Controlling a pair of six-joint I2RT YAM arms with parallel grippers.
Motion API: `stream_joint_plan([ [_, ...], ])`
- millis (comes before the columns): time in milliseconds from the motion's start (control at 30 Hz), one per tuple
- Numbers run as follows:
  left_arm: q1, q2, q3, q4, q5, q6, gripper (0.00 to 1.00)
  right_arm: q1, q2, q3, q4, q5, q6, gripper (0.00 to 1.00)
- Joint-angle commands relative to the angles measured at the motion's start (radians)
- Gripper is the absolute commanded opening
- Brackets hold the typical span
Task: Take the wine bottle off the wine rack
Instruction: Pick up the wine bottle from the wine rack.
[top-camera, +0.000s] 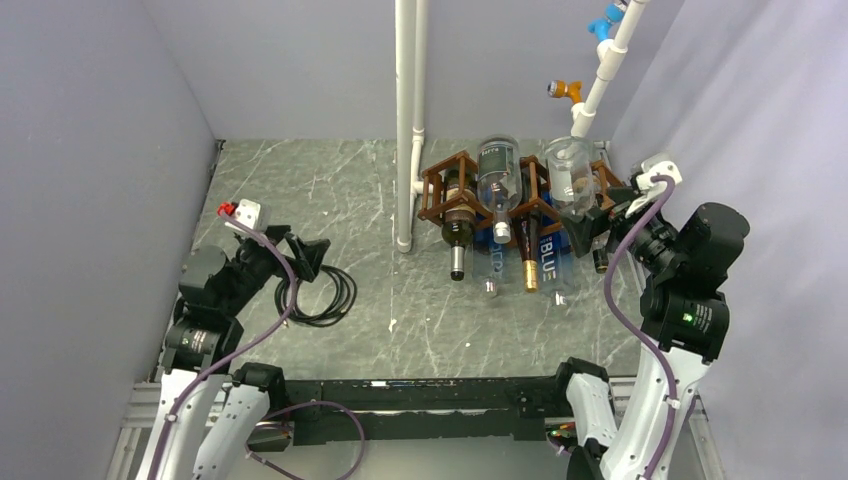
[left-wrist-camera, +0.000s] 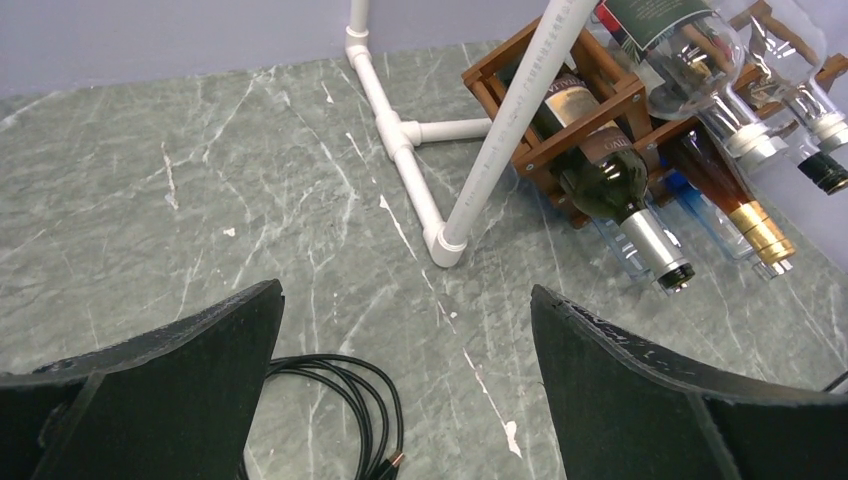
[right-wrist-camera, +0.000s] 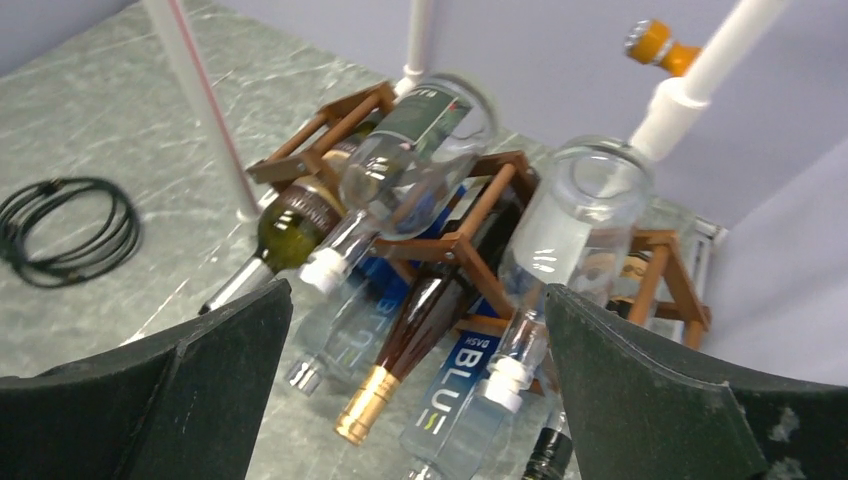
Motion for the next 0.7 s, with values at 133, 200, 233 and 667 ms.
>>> stream_joint_plan([
  [133, -0.009, -0.078, -0.139, 0.187, 0.042, 0.008, 0.99, -0.076, -0.032, -0.058, -0.093, -0.285, -0.139, 1.00],
  [200, -0.009, -0.081, -0.136, 0.171, 0.053, 0.013, 0.99, -0.091, -0.040, -0.079, -0.093, -0.313, -0.138, 1.00],
  [233, -0.009, -0.082, -0.137, 0.169, 0.057, 0.016, 0.99, -0.098, -0.042, -0.091, -0.088, -0.324, -0.136, 1.00],
  [667, 0.017, -0.025, -0.154, 0.171, 0.124, -0.010, 0.99, -0.136, -0.071, -0.237, 0.021, -0.385, -0.036, 1.00],
])
